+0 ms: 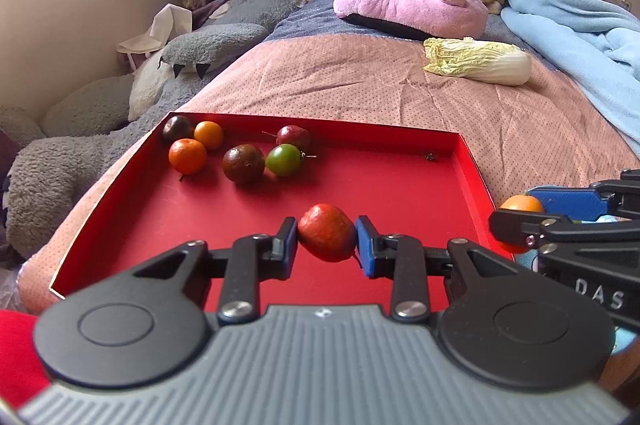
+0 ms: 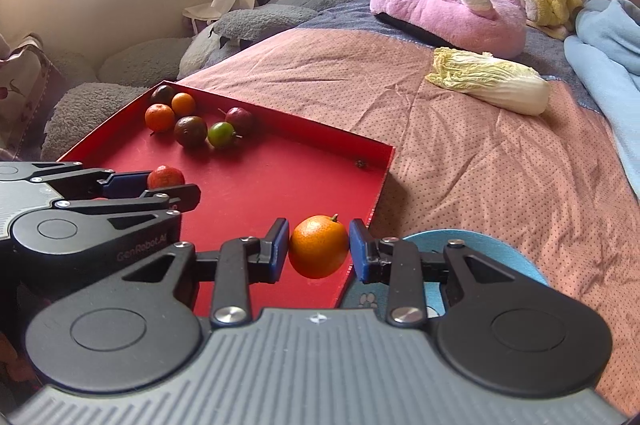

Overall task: Organize fruits
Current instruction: 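Lift both held fruits and carry them over the blue plate, then open both grippers to release the tangerine and red tomato onto the plate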

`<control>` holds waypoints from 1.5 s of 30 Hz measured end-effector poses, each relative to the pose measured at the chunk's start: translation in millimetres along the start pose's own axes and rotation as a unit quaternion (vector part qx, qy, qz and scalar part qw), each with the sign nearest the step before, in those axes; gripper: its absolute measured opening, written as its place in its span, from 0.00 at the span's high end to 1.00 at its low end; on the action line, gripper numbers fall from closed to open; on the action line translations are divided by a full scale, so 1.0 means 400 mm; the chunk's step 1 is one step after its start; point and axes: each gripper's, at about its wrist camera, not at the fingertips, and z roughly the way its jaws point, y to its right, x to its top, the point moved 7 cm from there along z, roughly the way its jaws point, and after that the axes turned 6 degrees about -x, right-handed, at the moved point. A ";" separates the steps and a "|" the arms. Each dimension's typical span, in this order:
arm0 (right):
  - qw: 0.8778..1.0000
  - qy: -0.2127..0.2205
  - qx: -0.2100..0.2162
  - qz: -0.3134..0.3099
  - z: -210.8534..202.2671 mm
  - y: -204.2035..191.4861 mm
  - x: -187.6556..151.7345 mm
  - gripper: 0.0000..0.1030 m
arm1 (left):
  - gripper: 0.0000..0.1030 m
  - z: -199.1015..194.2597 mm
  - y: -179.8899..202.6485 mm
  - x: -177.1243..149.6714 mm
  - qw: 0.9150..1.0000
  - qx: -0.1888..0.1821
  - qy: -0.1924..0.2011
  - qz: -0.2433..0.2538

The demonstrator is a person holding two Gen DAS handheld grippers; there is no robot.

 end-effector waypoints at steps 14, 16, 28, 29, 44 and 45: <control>0.996 -0.026 -0.060 0.067 0.014 0.227 -0.127 0.63 | 0.66 0.004 0.042 -0.007 0.999 -0.005 0.000 0.042; 0.995 -0.031 -0.066 0.071 0.024 0.249 -0.150 0.63 | 0.66 0.007 0.060 -0.007 0.998 -0.012 0.000 0.059; 0.991 -0.042 -0.082 0.093 0.079 0.332 -0.208 0.63 | 0.66 -0.014 0.273 -0.028 0.986 -0.109 0.001 0.123; 0.992 -0.040 -0.080 0.093 0.080 0.334 -0.210 0.63 | 0.66 -0.012 0.292 -0.031 0.985 -0.116 -0.002 0.128; 0.988 0.027 -0.069 0.139 -0.014 0.415 -0.138 0.46 | 0.66 0.053 0.440 -0.078 0.974 -0.160 -0.040 0.156; 0.987 0.028 -0.066 0.141 -0.014 0.416 -0.137 0.46 | 0.66 0.055 0.450 -0.081 0.973 -0.163 -0.040 0.160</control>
